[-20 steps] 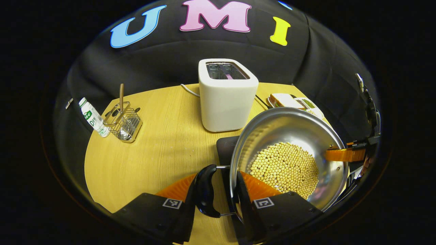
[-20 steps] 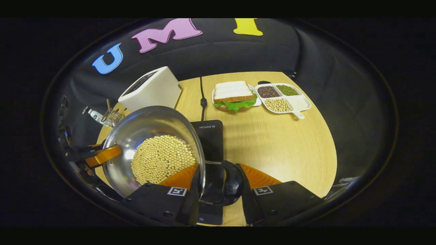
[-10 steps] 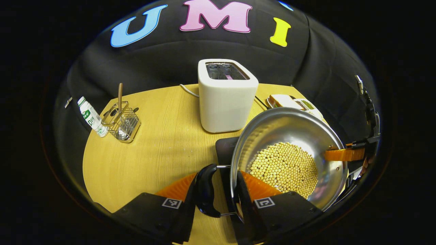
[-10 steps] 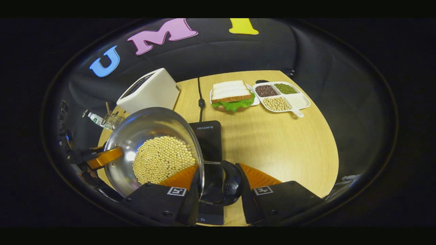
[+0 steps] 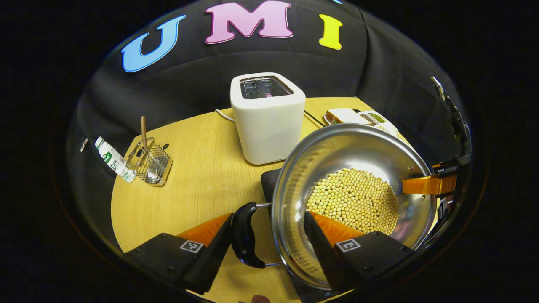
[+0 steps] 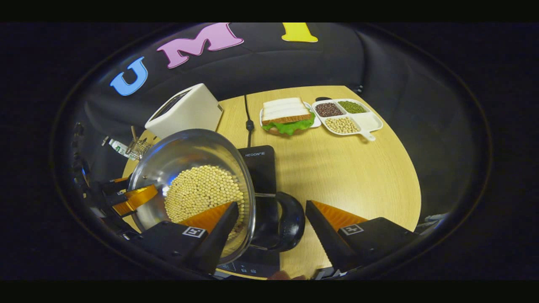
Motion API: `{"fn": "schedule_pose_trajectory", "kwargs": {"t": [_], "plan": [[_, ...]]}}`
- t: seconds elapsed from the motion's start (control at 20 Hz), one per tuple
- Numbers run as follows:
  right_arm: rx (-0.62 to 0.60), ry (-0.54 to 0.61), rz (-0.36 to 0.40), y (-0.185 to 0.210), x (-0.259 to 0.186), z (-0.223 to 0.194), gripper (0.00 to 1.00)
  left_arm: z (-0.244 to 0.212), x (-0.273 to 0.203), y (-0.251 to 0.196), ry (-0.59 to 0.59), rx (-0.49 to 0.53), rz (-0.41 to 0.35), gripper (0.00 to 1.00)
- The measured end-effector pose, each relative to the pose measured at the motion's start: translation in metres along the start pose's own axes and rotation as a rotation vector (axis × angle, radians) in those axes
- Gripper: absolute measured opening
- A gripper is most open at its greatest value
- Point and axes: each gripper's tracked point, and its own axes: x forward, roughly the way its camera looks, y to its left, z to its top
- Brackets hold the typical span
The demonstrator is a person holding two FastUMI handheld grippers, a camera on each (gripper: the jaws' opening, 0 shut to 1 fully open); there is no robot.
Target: First push the handle of the pot to place it horizontally, then grasp the pot with both hands and set it on the induction cooktop.
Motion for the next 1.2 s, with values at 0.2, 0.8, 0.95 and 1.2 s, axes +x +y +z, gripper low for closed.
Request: {"fn": "schedule_pose_trajectory", "kwargs": {"t": [0.2, 0.8, 0.95, 1.2], "plan": [[0.023, -0.08, -0.007, 0.001, -0.015, 0.015, 0.99, 0.002, -0.006, 0.002, -0.02, -0.004, 0.012, 0.98], [-0.013, -0.433, -0.085, 0.01, -0.122, 0.067, 0.99, 0.045, -0.097, 0.012, -0.27, -0.063, 0.056, 0.98], [-0.031, -0.511, -0.081, 0.023, -0.153, 0.078, 0.99, 0.054, -0.13, 0.017, -0.338, -0.082, 0.066, 0.98], [-0.07, -0.621, -0.058, 0.056, -0.214, 0.083, 0.99, 0.069, -0.188, 0.024, -0.466, -0.124, 0.08, 0.98]]}}
